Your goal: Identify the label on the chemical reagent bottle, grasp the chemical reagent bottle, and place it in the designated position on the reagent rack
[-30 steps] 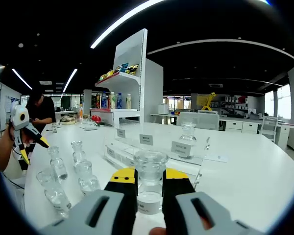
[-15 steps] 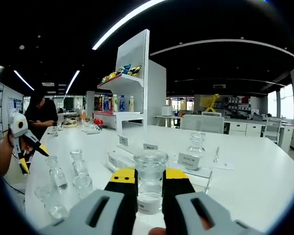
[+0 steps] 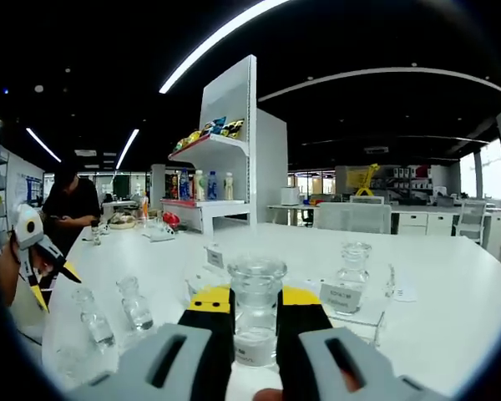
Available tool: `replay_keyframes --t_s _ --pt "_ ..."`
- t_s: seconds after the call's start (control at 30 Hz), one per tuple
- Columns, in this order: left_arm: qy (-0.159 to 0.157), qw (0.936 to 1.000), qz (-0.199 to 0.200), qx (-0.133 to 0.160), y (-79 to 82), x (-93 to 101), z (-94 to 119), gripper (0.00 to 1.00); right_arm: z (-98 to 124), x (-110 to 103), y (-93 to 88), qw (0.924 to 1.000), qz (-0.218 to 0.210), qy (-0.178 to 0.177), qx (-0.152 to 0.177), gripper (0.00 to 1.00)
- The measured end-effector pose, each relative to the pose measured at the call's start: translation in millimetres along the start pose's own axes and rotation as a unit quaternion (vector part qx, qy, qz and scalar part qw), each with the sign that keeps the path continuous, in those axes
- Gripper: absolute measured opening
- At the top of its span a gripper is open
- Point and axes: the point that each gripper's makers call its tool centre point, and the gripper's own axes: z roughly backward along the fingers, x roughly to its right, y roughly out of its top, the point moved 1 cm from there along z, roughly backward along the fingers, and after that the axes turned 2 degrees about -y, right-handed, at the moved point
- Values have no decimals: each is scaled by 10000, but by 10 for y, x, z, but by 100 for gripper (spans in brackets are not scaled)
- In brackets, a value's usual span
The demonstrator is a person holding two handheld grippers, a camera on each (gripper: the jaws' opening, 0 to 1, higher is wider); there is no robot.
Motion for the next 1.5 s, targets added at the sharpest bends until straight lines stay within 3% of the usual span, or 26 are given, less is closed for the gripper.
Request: replay_keyframes --t_s 0.77,1.0,1.2,1.5 --pt "3 10000 16 29 26 -22 -7 65 -540 -64 108 9993 49 -53 374 16" --pt "93 9998 114 142 45 -69 11 64 -633 -111 3 9993 117 -114 345 16" --pt "5 9999 41 112 47 -9 4 64 -725 -146 -55 9984 423 -163 323 16" --pt "-31 10000 30 68 26 2 -6 64 -806 -84 -100 9983 370 -229 384 16"
